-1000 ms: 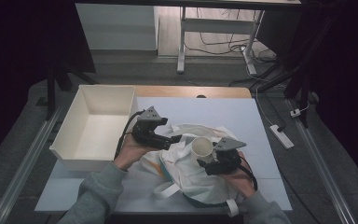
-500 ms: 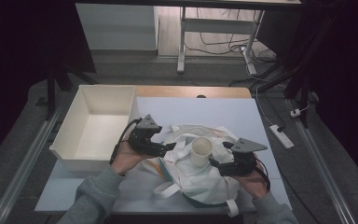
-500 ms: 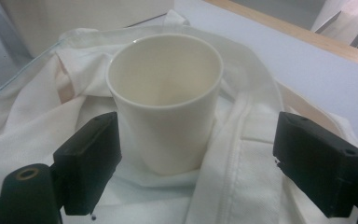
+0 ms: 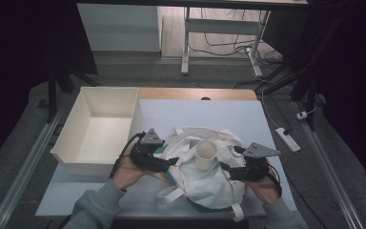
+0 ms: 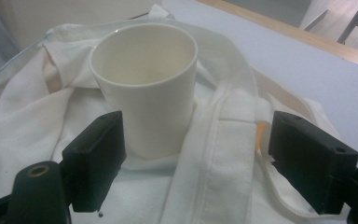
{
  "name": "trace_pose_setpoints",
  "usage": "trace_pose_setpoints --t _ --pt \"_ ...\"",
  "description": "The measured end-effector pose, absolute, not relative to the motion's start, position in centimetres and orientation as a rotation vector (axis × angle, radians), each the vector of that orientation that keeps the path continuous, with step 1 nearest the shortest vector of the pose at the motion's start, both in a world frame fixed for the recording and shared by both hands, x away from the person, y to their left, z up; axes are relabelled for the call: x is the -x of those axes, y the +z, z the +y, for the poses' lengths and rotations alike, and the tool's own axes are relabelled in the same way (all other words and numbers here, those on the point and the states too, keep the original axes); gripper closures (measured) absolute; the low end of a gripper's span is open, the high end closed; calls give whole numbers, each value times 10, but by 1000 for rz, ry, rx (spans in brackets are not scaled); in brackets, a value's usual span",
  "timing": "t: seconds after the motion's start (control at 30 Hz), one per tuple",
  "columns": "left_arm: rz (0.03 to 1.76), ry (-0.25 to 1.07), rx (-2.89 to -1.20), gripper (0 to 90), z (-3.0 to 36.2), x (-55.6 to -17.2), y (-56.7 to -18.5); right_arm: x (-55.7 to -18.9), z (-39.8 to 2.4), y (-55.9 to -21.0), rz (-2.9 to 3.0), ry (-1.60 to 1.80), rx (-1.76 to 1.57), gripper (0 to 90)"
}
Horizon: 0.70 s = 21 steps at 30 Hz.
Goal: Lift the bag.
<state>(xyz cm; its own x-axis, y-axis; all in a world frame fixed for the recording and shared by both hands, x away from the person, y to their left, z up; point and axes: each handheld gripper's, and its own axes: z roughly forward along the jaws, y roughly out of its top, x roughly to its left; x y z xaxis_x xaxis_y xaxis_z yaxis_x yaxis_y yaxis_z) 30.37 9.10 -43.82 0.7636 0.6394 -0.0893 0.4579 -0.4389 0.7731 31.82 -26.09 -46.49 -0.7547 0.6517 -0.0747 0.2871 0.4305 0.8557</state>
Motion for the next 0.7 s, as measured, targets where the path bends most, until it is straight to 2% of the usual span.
trace_pose_setpoints --t 0.7 --pt "921 285 -2132 221 84 -301 -467 -319 -264 -471 2310 1216 -806 207"
